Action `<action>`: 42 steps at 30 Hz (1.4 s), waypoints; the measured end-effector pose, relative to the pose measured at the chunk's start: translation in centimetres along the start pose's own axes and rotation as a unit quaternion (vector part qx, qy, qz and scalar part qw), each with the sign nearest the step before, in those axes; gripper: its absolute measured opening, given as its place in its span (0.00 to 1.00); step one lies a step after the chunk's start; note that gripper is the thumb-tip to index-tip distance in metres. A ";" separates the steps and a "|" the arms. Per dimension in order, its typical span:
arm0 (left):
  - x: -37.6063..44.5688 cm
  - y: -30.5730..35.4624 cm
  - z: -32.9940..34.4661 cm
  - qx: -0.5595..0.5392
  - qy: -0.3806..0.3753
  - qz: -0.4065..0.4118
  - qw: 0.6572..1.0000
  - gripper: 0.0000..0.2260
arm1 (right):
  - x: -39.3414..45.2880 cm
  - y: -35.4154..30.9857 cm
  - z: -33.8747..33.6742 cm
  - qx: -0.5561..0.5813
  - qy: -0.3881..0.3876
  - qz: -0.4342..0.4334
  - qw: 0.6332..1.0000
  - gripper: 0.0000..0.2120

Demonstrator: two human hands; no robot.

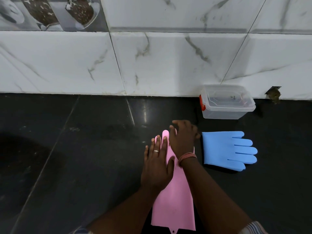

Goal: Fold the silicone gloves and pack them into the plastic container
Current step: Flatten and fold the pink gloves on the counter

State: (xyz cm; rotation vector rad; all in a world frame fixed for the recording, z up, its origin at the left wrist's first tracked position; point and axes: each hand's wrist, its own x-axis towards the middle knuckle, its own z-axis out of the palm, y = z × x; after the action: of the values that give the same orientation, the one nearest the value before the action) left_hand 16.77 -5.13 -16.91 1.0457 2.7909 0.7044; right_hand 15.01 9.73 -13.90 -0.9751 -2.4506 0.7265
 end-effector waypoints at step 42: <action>6.2 2.4 -8.4 -0.490 -0.188 -0.418 0.742 0.06 | -6.6 -3.8 -4.8 0.107 -0.085 0.129 0.982 0.16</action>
State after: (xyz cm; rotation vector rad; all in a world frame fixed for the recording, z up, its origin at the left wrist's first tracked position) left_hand 11.56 -2.92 -7.84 -0.2541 1.7150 1.3173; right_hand 20.12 4.12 -8.96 -1.1994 -2.3451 1.1789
